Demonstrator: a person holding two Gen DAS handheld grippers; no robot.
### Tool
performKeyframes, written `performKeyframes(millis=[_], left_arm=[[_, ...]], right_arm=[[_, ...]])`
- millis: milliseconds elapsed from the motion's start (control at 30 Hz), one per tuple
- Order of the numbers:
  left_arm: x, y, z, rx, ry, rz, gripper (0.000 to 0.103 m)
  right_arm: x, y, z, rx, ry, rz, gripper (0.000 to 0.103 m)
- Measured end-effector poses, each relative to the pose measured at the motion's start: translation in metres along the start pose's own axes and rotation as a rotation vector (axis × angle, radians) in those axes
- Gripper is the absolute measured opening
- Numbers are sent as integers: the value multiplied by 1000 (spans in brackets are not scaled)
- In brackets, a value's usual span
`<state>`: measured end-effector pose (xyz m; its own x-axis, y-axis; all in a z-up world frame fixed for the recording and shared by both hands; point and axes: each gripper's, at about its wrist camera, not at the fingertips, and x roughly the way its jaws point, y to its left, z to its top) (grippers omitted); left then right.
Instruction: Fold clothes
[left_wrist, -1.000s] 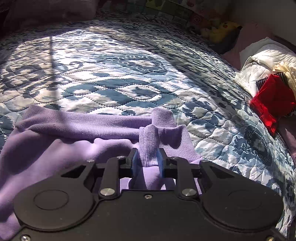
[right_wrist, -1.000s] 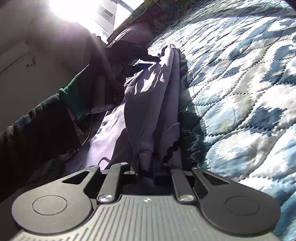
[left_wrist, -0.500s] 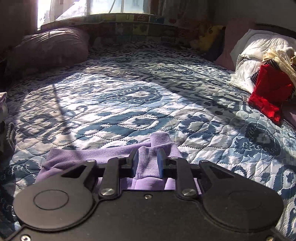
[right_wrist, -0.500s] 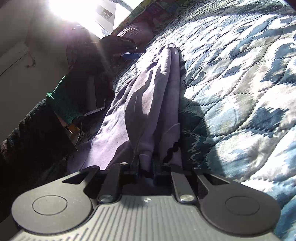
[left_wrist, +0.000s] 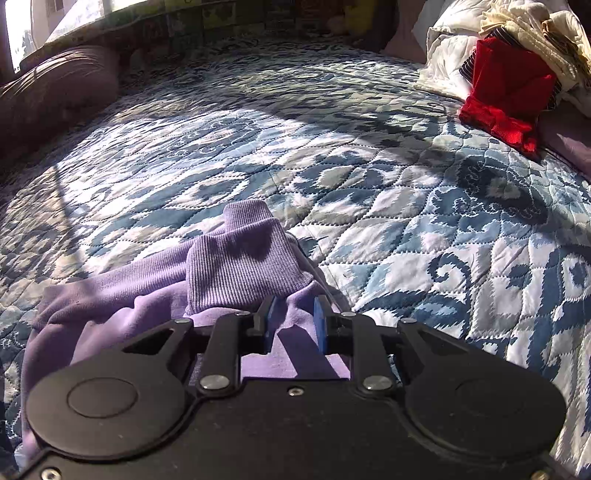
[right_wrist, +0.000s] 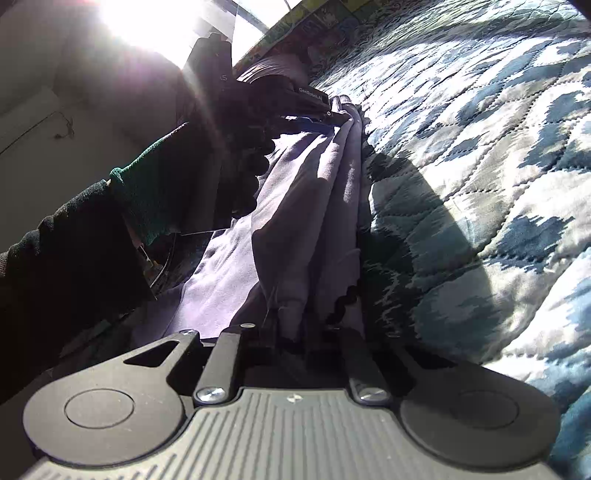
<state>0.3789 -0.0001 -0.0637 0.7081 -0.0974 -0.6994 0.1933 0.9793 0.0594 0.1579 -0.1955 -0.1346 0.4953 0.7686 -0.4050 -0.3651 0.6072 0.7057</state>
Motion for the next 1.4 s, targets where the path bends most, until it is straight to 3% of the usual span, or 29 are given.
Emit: performKeyframes(millis=[133, 300, 433, 533, 567, 833, 867, 900, 967, 1167, 1400], left_arm=[[-75, -1, -20, -2, -97, -63, 19], [-139, -14, -86, -3, -118, -176, 19], [-140, -29, -130, -71, -71, -246, 19], [-116, -48, -150, -40, -28, -191, 19], [-112, -48, -154, -60, -48, -188, 19], [-124, -51, -153, -68, -44, -142, 20], [-135, -45, -154, -116, -58, -158, 24], [-145, -38, -155, -167, -73, -174, 39], [-165, -25, -165, -246, -95, -191, 51], [-225, 44, -214, -537, -123, -181, 51], [-288, 136, -295, -950, -159, -19, 51]], right_arm=[[-14, 20, -3, -111, -61, -53, 27], [-39, 31, -15, -160, -100, -106, 28], [-32, 34, -20, -214, -81, -175, 28], [-21, 32, -27, -247, -48, -232, 28], [-21, 31, -28, -248, -49, -235, 28], [-27, 50, -45, -372, -104, -304, 28], [-32, 53, -47, -367, -123, -305, 28], [-39, 55, -50, -358, -143, -309, 28], [-52, 60, -54, -345, -173, -309, 28], [-67, 75, -61, -344, -166, -233, 28], [-53, 87, -72, -361, -70, -158, 28]])
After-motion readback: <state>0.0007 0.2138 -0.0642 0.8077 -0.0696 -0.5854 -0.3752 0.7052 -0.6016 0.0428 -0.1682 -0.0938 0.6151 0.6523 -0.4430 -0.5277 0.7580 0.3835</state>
